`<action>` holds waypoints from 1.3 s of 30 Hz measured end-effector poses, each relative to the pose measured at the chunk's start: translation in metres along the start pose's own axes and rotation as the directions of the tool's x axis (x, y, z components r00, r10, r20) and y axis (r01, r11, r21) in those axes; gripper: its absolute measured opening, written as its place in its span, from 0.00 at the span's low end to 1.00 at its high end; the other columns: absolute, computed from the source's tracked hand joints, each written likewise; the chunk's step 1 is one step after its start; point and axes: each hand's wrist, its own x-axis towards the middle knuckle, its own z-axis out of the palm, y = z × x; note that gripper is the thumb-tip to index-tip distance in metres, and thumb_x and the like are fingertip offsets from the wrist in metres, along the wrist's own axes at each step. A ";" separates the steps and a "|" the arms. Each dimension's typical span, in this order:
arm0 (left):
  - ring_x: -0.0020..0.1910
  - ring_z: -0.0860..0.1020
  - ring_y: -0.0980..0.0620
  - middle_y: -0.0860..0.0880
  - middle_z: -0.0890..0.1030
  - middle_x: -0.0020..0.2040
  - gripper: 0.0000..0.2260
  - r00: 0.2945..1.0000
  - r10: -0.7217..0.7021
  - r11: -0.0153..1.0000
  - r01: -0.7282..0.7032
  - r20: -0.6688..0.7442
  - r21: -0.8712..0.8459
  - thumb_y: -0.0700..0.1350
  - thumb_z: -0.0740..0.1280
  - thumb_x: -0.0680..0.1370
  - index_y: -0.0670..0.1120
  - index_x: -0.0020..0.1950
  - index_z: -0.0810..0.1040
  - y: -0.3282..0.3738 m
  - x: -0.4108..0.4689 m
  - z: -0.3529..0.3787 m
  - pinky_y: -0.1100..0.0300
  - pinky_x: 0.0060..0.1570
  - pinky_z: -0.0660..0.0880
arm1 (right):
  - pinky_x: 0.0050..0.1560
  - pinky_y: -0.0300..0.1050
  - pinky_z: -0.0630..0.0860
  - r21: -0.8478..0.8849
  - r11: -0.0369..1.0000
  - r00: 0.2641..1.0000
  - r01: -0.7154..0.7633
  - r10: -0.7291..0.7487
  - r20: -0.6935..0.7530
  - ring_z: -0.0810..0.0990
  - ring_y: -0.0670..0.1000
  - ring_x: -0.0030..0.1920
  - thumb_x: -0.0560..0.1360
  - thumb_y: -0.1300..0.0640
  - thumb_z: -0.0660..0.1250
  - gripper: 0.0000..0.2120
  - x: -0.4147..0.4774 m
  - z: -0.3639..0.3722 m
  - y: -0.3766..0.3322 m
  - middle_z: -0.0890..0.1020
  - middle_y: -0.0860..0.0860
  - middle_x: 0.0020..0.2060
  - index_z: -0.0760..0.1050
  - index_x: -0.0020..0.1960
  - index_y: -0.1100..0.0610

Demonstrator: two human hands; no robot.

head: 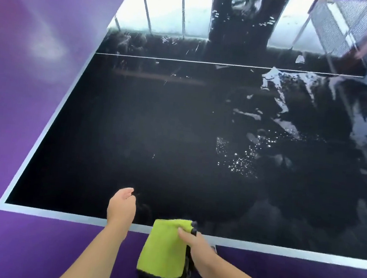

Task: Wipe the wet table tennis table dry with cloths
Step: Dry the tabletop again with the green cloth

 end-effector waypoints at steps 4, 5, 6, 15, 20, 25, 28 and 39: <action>0.59 0.75 0.49 0.48 0.77 0.66 0.17 0.993 0.062 0.997 -0.065 0.097 0.030 0.39 0.60 0.81 0.49 0.68 0.76 0.025 0.001 0.026 0.55 0.57 0.71 | 0.48 0.44 0.80 0.169 0.950 0.931 0.262 -0.203 -0.304 0.84 0.46 0.39 0.81 0.58 0.63 0.07 0.003 -0.059 -0.083 0.86 0.46 0.38 0.79 0.55 0.57; 0.59 0.74 0.50 0.49 0.77 0.67 0.17 0.989 0.081 0.995 -0.086 0.126 0.039 0.39 0.61 0.81 0.50 0.68 0.76 0.036 0.002 0.036 0.55 0.57 0.70 | 0.38 0.39 0.78 0.120 0.932 0.885 0.341 -0.275 -0.376 0.82 0.43 0.34 0.82 0.57 0.63 0.06 0.005 -0.078 -0.107 0.85 0.45 0.35 0.79 0.52 0.55; 0.58 0.73 0.50 0.50 0.76 0.67 0.17 0.983 0.097 0.993 -0.106 0.157 0.049 0.40 0.62 0.81 0.50 0.69 0.75 0.047 0.004 0.047 0.55 0.56 0.69 | 0.31 0.36 0.74 0.076 0.912 0.835 0.402 -0.332 -0.438 0.80 0.42 0.30 0.82 0.56 0.63 0.06 0.006 -0.099 -0.134 0.82 0.45 0.34 0.78 0.50 0.54; 0.81 0.42 0.45 0.50 0.41 0.83 0.44 0.997 -0.002 0.809 -0.043 0.076 0.587 0.75 0.60 0.72 0.63 0.81 0.41 0.130 0.066 0.140 0.36 0.76 0.45 | 0.65 0.49 0.71 -0.362 0.814 0.260 0.454 -0.510 -0.820 0.78 0.56 0.60 0.79 0.52 0.60 0.19 0.092 -0.292 -0.324 0.80 0.53 0.61 0.73 0.68 0.56; 0.75 0.23 0.43 0.48 0.18 0.72 0.64 0.972 -0.212 0.755 0.099 0.099 0.648 0.84 0.62 0.55 0.64 0.69 0.18 0.132 0.102 0.177 0.31 0.72 0.35 | 0.65 0.57 0.66 -0.585 0.796 0.486 -0.156 -0.454 -0.747 0.73 0.64 0.64 0.73 0.37 0.56 0.22 0.185 -0.338 -0.391 0.74 0.55 0.57 0.67 0.59 0.51; 0.74 0.22 0.41 0.48 0.13 0.65 0.66 0.968 -0.246 0.713 0.150 0.044 0.685 0.85 0.59 0.50 0.62 0.64 0.12 0.130 0.111 0.186 0.31 0.72 0.36 | 0.75 0.57 0.53 -0.756 0.556 0.560 -0.345 -0.524 -0.642 0.55 0.56 0.77 0.80 0.37 0.54 0.30 0.273 -0.301 -0.450 0.58 0.53 0.78 0.56 0.77 0.50; 0.73 0.21 0.40 0.45 0.14 0.69 0.65 0.962 -0.264 0.681 0.137 0.066 0.719 0.85 0.59 0.53 0.60 0.63 0.11 0.131 0.110 0.186 0.30 0.72 0.36 | 0.76 0.55 0.52 -0.868 0.404 0.696 -0.289 -0.535 -0.480 0.57 0.58 0.77 0.77 0.32 0.53 0.35 0.317 -0.264 -0.474 0.60 0.53 0.76 0.54 0.78 0.49; 0.73 0.22 0.38 0.42 0.19 0.73 0.64 0.967 -0.210 0.707 0.049 0.143 0.705 0.84 0.60 0.57 0.59 0.69 0.16 0.136 0.101 0.177 0.29 0.69 0.32 | 0.75 0.57 0.30 -0.870 -0.386 0.872 0.307 -0.253 0.420 0.29 0.49 0.77 0.82 0.37 0.48 0.31 0.247 -0.211 -0.307 0.34 0.39 0.78 0.34 0.78 0.35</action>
